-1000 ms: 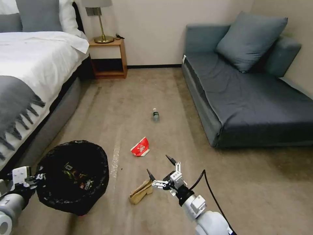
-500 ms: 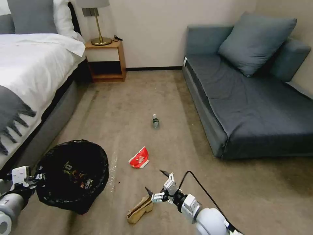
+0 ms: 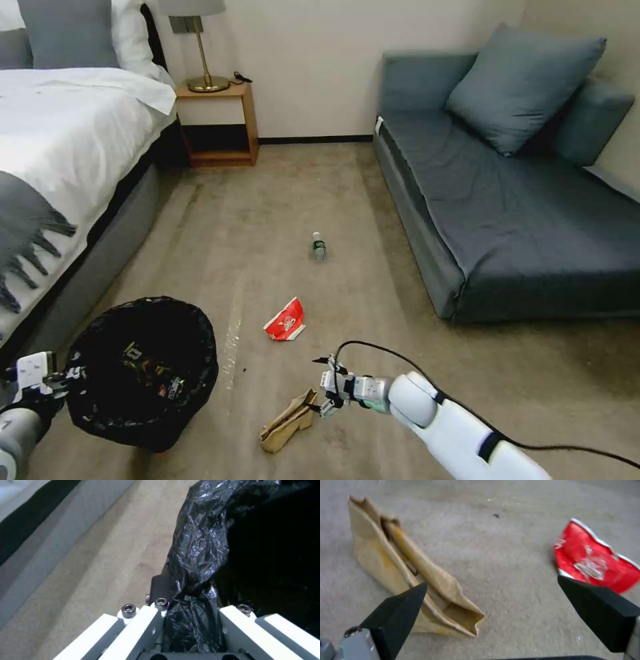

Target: Pick up the trash bin, then pick up the garbage on the floor and place it into the trash bin.

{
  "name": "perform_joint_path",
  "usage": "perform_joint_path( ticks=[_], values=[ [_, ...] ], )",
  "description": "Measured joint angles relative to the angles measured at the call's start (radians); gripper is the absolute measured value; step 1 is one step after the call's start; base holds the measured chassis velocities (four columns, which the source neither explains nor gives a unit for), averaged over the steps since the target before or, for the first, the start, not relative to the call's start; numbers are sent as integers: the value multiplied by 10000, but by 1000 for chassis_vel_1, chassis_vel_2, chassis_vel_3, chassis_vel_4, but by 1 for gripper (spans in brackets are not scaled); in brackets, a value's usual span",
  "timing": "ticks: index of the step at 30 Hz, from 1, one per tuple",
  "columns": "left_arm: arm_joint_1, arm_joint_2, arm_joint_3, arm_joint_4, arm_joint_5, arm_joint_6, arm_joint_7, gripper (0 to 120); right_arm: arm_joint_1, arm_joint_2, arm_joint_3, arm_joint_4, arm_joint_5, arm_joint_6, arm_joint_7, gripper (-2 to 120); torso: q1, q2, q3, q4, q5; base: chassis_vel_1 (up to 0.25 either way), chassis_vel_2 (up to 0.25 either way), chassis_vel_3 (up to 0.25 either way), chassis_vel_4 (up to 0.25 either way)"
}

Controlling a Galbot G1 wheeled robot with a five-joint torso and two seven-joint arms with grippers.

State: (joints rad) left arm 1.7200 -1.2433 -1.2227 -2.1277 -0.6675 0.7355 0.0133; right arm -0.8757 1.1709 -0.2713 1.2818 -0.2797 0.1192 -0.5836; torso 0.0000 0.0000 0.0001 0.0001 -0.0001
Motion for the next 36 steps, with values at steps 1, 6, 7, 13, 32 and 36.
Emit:
perform_joint_path(
  ticks=[1,6,7,13,32,36],
  values=[
    [28,-15,-50,0,0,0,13,3,183,154,-115,-317,-234,235,-43,100,0,0,0,0,1,0,0,0,0],
    [95,-91,-123,-28,4,0,40,3,538,532,-300,-1199,-761,726,-259,100,0,0,0,0,0,0,0,0,0],
    [96,-105,-127,-36,4,0,46,3,589,568,-346,-1303,-824,789,-337,100,0,0,0,0,1,0,0,0,0],
    [85,-147,-121,-40,22,-1,52,3,802,923,-519,-2061,-1321,1164,-670,99,0,0,0,-1,0,0,0,0,0],
    [40,-179,-93,82,65,0,106,3,833,1332,-472,-2840,-1880,1685,-994,32,0,0,-1,0,2,0,0,0,0],
    [34,-180,-90,110,68,0,108,3,788,1354,-414,-2883,-1910,1726,-991,19,0,0,0,-1,2,0,0,0,0]
  ],
)
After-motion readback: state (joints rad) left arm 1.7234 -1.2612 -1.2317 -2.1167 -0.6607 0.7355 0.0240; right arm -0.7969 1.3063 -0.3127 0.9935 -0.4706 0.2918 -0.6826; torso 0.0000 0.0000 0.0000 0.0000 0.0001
